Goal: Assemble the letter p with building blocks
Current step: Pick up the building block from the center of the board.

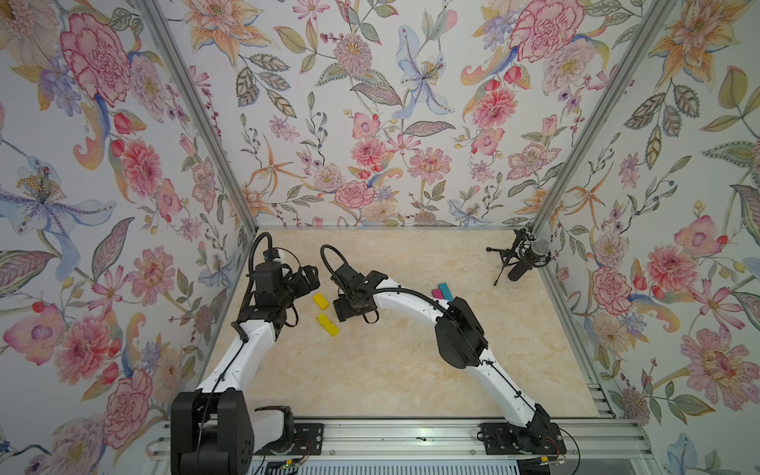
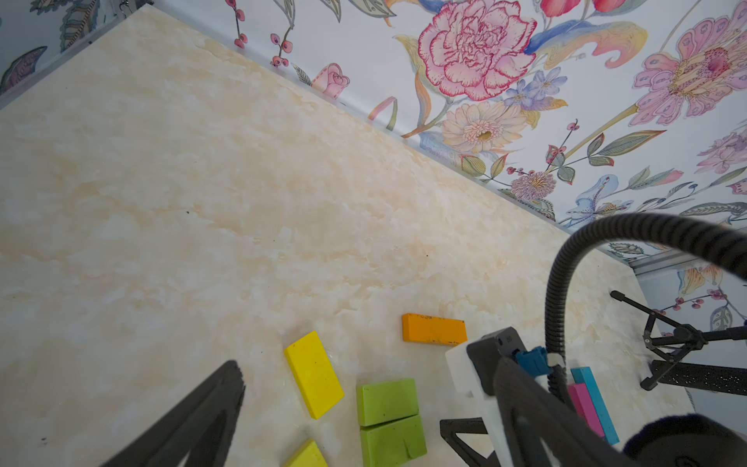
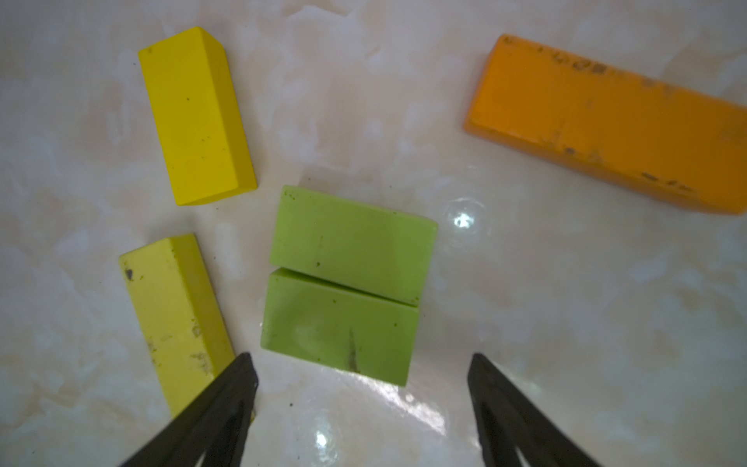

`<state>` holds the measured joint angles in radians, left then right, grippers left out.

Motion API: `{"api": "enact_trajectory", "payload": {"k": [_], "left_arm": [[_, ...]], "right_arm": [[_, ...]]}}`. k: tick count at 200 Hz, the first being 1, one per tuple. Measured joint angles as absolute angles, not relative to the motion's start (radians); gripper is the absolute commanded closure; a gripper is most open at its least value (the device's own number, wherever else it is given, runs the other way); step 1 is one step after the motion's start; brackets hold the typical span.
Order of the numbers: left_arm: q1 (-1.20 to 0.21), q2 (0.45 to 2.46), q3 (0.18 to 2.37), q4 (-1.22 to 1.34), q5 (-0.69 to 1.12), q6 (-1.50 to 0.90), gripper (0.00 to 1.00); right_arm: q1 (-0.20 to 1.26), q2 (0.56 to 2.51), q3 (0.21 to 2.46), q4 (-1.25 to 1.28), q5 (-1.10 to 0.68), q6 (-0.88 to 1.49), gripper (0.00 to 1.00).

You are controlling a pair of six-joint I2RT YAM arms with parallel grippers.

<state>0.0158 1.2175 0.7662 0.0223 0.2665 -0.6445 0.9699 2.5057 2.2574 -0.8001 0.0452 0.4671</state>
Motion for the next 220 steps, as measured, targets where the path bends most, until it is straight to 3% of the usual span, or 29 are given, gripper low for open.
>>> {"api": "enact_trajectory", "payload": {"k": [120,220], "left_arm": [[0.035,1.211,0.762,0.012,0.316,-0.643,0.05],[0.056,1.174,0.603,0.059,0.472,-0.733,0.09]], "right_arm": [[0.998,2.614,2.4,-0.848,0.096,0.468,0.25],[0.997,2.618,2.402,-0.864,0.125,0.471,0.36]]}}
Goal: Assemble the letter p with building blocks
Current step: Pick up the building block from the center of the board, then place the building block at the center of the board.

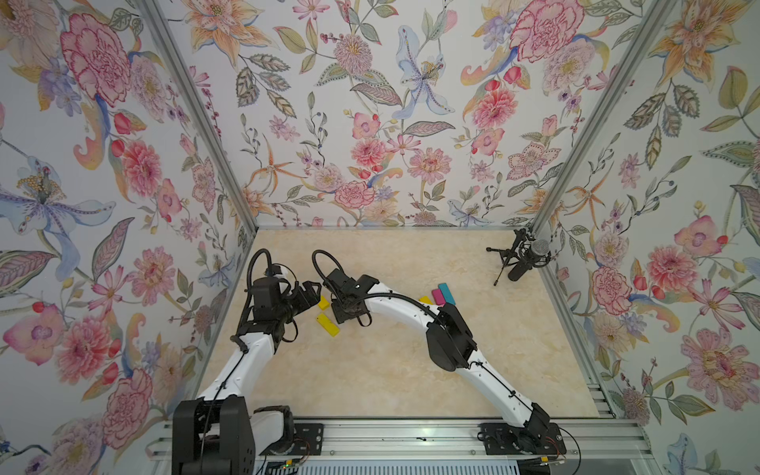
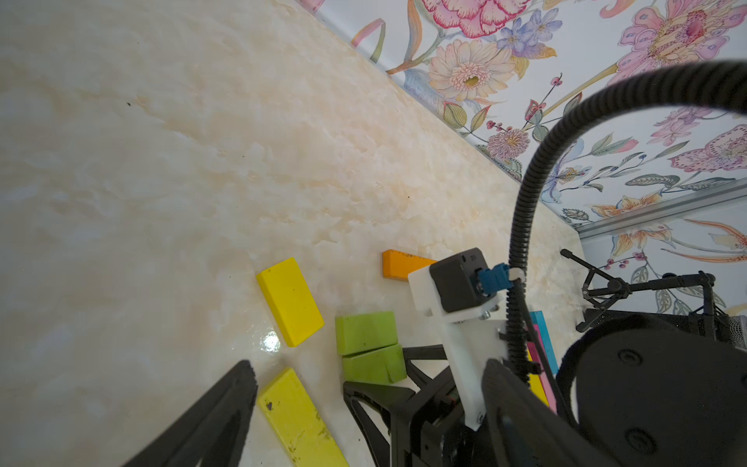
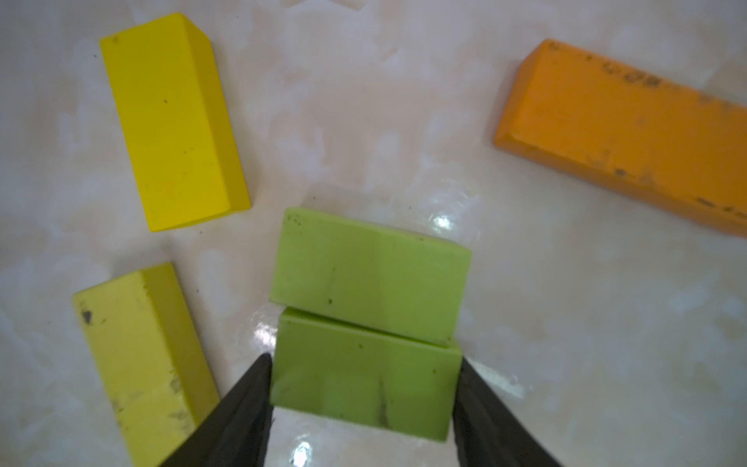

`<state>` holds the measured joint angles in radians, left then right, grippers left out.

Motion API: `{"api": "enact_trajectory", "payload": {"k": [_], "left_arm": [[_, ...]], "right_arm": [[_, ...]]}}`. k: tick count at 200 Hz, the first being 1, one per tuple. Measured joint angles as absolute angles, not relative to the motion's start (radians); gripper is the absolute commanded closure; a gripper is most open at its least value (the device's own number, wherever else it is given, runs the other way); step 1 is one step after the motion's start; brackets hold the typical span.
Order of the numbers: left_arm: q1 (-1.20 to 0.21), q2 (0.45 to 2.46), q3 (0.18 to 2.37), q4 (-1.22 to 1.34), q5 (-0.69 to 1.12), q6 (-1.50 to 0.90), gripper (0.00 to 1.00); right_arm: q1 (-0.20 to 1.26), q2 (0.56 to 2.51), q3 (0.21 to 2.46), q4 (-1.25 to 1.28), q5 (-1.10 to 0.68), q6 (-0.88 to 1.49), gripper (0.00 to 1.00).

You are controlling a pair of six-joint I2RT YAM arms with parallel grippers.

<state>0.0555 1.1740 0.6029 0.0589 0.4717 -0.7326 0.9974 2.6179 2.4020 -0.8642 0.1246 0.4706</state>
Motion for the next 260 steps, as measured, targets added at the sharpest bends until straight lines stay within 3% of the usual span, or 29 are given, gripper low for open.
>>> {"api": "enact_trajectory", "payload": {"k": [68,147,194,260], "left_arm": [[0.083,1.174,0.569,0.097,0.519,-0.762,0.08],[0.085,1.258,0.569,0.16,0.636,-0.778,0.08],[0.079,1.259,0.567,0.207,0.734,-0.821,0.09],[0.067,1.278,0.559,0.261,0.798,-0.859,0.08]], "right_arm": [[0.994,2.6,2.365,-0.841,0.117,0.439,0.43],[0.984,2.44,2.11,-0.834,0.112,0.221,0.44],[0.894,2.309,1.92,-0.797,0.022,0.056,0.46],[0.822,2.255,1.892,-0.746,-0.095,-0.276,0.39]]}}
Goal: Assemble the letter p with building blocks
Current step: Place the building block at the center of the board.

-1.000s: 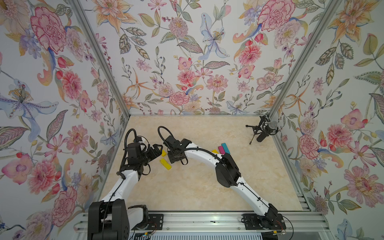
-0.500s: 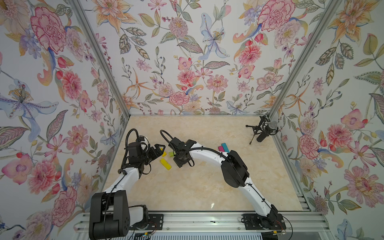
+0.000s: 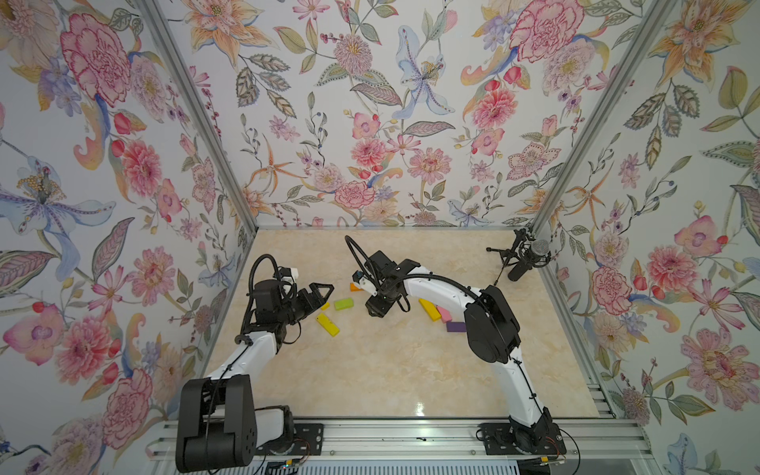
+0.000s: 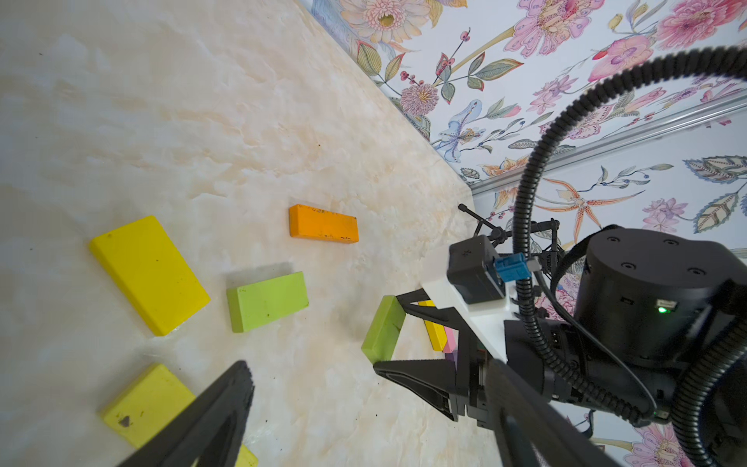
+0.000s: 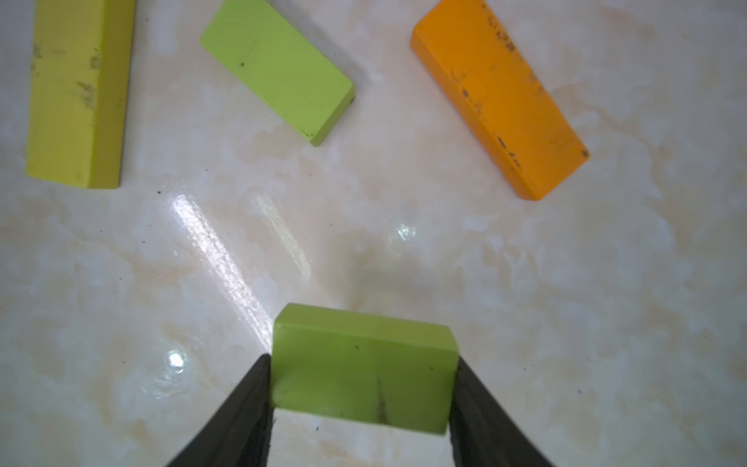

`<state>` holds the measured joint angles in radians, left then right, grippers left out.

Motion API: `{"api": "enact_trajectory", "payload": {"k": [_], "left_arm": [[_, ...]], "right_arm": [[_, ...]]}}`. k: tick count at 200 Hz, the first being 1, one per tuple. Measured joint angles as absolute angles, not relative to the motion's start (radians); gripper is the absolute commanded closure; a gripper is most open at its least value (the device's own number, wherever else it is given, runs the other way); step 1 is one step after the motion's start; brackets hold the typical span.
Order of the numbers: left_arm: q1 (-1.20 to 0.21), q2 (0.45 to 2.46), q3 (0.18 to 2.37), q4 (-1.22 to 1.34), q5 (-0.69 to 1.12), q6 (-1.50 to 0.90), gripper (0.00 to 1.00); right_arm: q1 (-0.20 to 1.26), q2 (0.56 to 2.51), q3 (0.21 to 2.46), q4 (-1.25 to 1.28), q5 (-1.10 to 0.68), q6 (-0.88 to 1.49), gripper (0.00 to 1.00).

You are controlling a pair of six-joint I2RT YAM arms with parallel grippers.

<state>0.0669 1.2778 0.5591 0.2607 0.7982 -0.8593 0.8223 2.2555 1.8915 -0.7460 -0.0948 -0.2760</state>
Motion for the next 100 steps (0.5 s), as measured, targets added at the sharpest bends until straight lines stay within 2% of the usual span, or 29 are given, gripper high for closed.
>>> {"api": "enact_trajectory", "payload": {"k": [100], "left_arm": [[0.065,1.306,0.521,0.324,0.801,-0.892,0.08]], "right_arm": [[0.785,2.255,1.864,-0.74,-0.2,-0.682,0.32]]}}
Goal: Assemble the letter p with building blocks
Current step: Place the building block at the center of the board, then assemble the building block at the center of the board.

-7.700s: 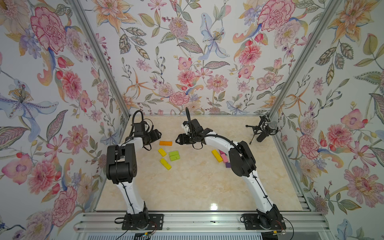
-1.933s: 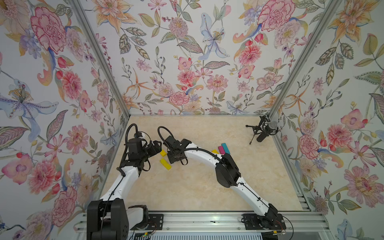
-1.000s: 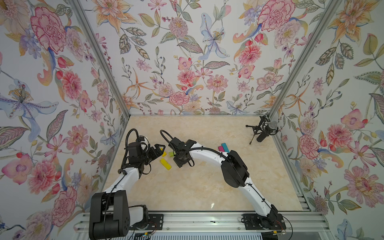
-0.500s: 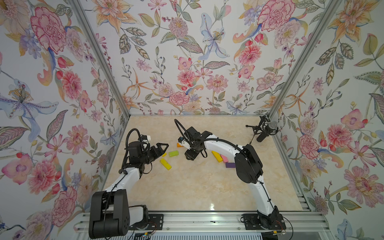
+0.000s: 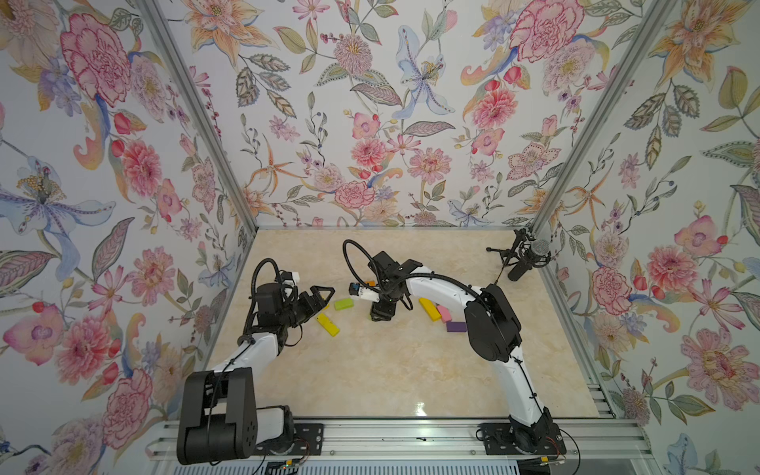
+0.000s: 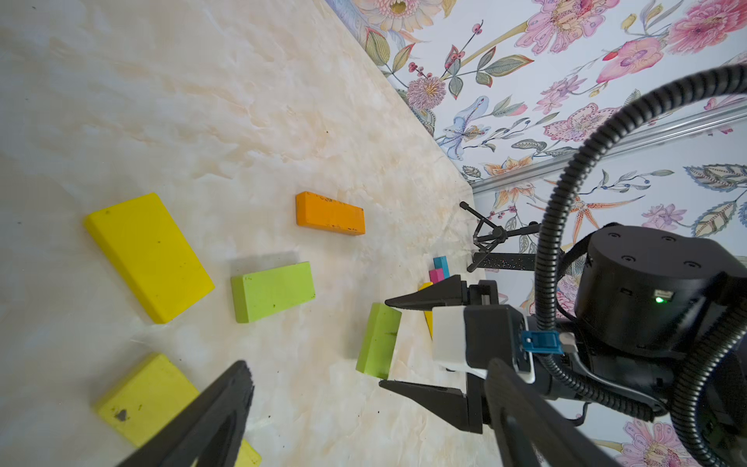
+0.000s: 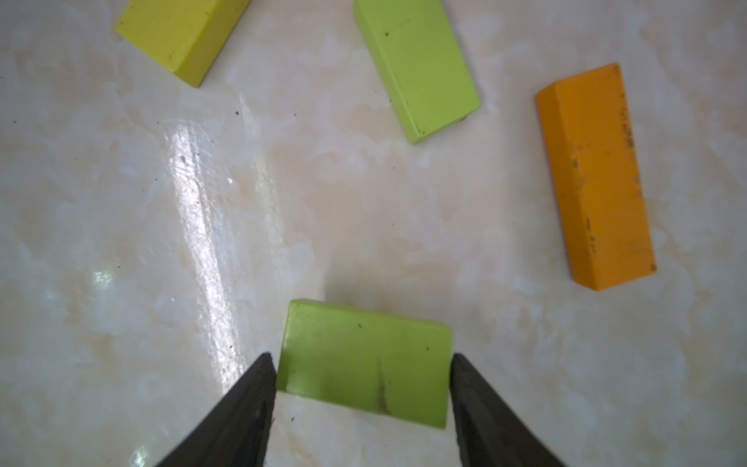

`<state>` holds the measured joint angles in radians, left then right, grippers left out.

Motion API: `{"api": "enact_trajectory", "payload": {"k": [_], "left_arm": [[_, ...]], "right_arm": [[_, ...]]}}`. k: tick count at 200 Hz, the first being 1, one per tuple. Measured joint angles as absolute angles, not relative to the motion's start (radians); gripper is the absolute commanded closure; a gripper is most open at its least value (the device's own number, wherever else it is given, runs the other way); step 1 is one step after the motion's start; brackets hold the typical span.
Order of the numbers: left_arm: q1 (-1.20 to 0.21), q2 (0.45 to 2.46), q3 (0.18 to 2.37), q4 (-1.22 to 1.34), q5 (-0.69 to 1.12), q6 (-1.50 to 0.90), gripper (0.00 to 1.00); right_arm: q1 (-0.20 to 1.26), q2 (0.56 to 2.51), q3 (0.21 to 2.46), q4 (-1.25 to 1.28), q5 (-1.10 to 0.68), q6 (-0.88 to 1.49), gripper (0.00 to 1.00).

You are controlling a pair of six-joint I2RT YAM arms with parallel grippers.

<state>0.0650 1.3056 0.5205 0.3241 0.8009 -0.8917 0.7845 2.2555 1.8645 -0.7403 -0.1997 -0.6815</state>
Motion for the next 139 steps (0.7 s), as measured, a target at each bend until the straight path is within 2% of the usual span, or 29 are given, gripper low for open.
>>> {"api": "enact_trajectory", "payload": {"k": [40,68,87,113,117,136,139], "left_arm": [[0.065,1.306,0.511,0.335,0.801,-0.899,0.08],[0.065,1.305,0.506,0.339,0.801,-0.9,0.08],[0.064,1.299,0.497,0.331,0.796,-0.899,0.09],[0.038,1.271,0.505,0.274,0.759,-0.868,0.12],[0.03,1.267,0.509,0.262,0.751,-0.86,0.13],[-0.03,1.265,0.549,0.206,0.714,-0.825,0.2],[-0.04,1.265,0.556,0.197,0.704,-0.816,0.21]], "right_arm": [[0.761,2.272,1.956,-0.781,-0.217,-0.798,0.32],[0.745,2.309,2.061,-0.801,-0.256,-0.797,0.32],[0.736,2.31,2.086,-0.819,-0.293,-0.696,0.33],[0.723,2.31,2.109,-0.825,-0.315,-0.416,0.39],[0.721,2.309,2.105,-0.824,-0.314,-0.37,0.41],[0.71,2.286,2.027,-0.811,-0.315,-0.168,0.71],[0.711,2.28,2.007,-0.806,-0.317,-0.131,0.73]]}}
